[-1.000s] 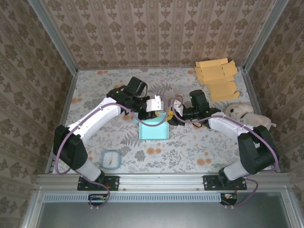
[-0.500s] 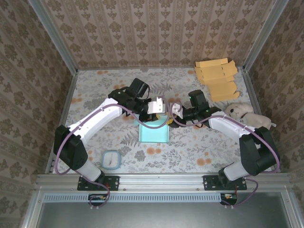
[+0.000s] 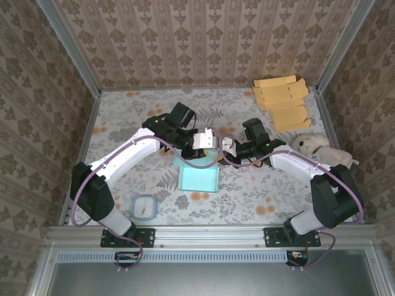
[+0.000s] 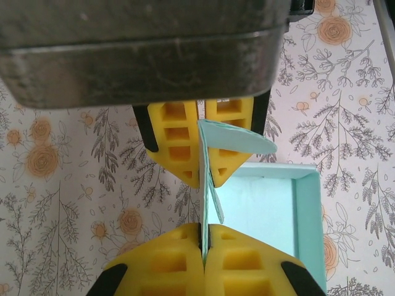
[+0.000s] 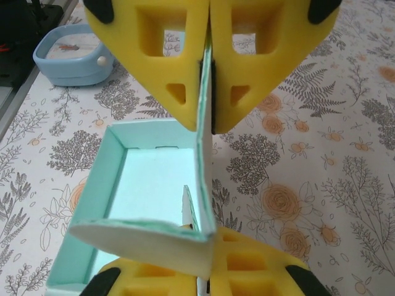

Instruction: Fold the paper box

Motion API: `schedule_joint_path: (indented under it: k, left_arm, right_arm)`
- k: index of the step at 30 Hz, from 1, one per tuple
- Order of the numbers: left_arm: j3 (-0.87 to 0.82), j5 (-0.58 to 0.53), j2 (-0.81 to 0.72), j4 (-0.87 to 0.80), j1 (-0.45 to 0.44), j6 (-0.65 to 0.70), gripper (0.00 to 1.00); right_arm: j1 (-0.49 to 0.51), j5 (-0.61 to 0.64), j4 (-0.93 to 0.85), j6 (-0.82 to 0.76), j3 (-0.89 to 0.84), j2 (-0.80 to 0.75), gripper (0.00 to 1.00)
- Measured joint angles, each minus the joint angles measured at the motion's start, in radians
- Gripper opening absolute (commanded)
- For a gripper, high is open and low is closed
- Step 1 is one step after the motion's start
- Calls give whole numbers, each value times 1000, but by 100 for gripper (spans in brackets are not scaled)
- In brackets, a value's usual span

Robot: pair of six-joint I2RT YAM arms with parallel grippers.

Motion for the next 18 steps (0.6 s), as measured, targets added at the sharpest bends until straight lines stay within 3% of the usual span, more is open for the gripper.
schedule_joint_path:
  k: [7,9,15,17,18]
  left_arm:
    - [-84,-18,-57,170,-26,-97,39]
    - [-135,-31,-109,245,-29,-151,41]
    - [-299,-159,-326,491,-3,-437,40]
    - [-349,-218,-401,550,14,-557,49]
    - [-384,-265,-446,584,24,-637,61]
  right_arm:
    - [8,4,44,1,0,2,6]
    - [8,4,53,1,0,2,6]
    - [7,10,74,2,0,2,6]
    - [6,14,75,2,0,2,6]
    - [6,17,76,2,0,2,6]
